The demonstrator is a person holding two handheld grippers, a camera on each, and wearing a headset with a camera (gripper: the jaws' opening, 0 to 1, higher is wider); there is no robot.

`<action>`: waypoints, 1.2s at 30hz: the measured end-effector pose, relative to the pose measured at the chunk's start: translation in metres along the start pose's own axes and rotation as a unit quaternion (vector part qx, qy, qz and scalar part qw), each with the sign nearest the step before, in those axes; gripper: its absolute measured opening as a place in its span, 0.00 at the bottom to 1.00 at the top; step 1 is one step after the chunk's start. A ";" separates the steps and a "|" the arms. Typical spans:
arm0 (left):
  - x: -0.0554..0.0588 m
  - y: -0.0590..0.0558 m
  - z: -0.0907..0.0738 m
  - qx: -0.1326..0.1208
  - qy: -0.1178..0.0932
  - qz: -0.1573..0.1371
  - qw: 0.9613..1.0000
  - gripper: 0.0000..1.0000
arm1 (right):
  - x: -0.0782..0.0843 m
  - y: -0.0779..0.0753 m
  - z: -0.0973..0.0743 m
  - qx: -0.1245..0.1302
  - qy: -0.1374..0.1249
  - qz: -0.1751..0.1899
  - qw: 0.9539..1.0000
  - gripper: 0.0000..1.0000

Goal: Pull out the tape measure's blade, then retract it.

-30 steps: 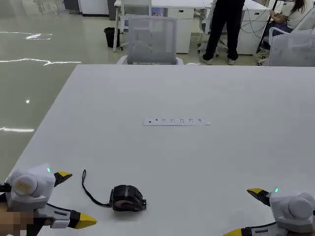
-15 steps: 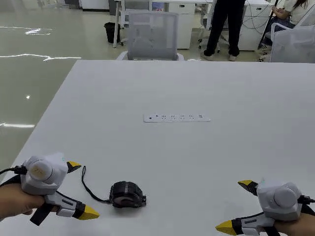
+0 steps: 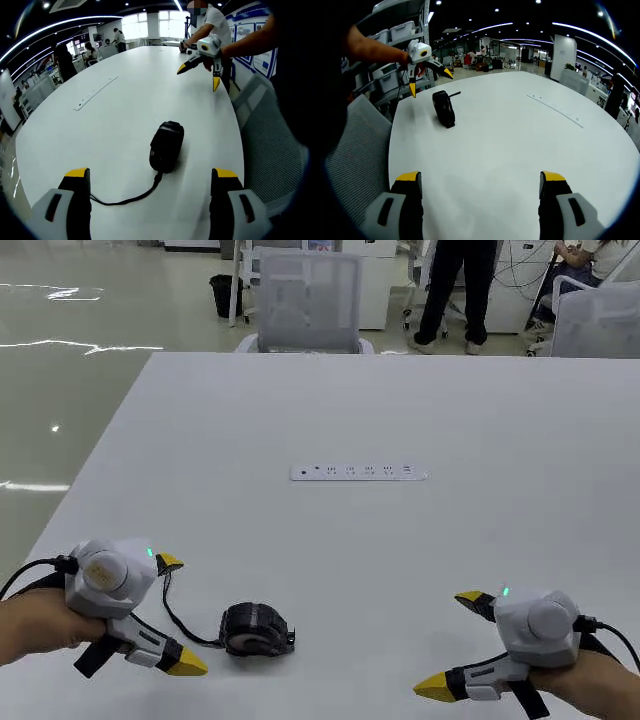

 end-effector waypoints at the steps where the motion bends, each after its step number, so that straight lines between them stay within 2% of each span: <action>1: -0.001 0.001 0.001 0.001 0.000 0.001 1.000 0.99 | -0.001 0.000 0.002 -0.003 -0.001 0.000 1.000 1.00; 5: -0.005 0.001 0.007 0.012 0.007 0.009 1.000 0.99 | -0.010 0.002 0.013 -0.023 -0.019 -0.005 1.000 1.00; 9: -0.007 0.002 0.013 0.024 0.013 0.016 1.000 0.99 | -0.016 0.003 0.026 -0.035 -0.019 -0.013 0.999 0.98; 17: -0.011 -0.002 0.032 0.045 0.032 0.033 0.998 0.91 | -0.028 0.010 0.055 -0.061 -0.024 -0.027 0.997 0.93; 19: -0.009 0.000 0.036 0.047 0.041 0.038 0.997 0.89 | -0.031 0.012 0.063 -0.064 -0.028 -0.027 0.997 0.93; 30: -0.014 -0.007 0.056 0.068 0.052 0.054 0.995 0.79 | -0.039 0.027 0.091 -0.106 -0.013 -0.049 0.993 0.86; 34: -0.012 -0.008 0.060 0.078 0.065 0.055 0.993 0.70 | -0.041 0.033 0.101 -0.123 -0.003 -0.047 0.991 0.80; 36: -0.012 -0.009 0.060 0.083 0.070 0.055 0.993 0.65 | -0.043 0.037 0.107 -0.128 0.000 -0.060 0.990 0.78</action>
Point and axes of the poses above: the centre of the closed fingertips' face, and the gripper's own axes: z roughly forward along the fingers, y roughly to its left, x roughly out of its underside, the point moved 9 cm from there along -z, roughly backward along the fingers, and after that the axes turned 11 degrees about -y, right-handed, at the moved point
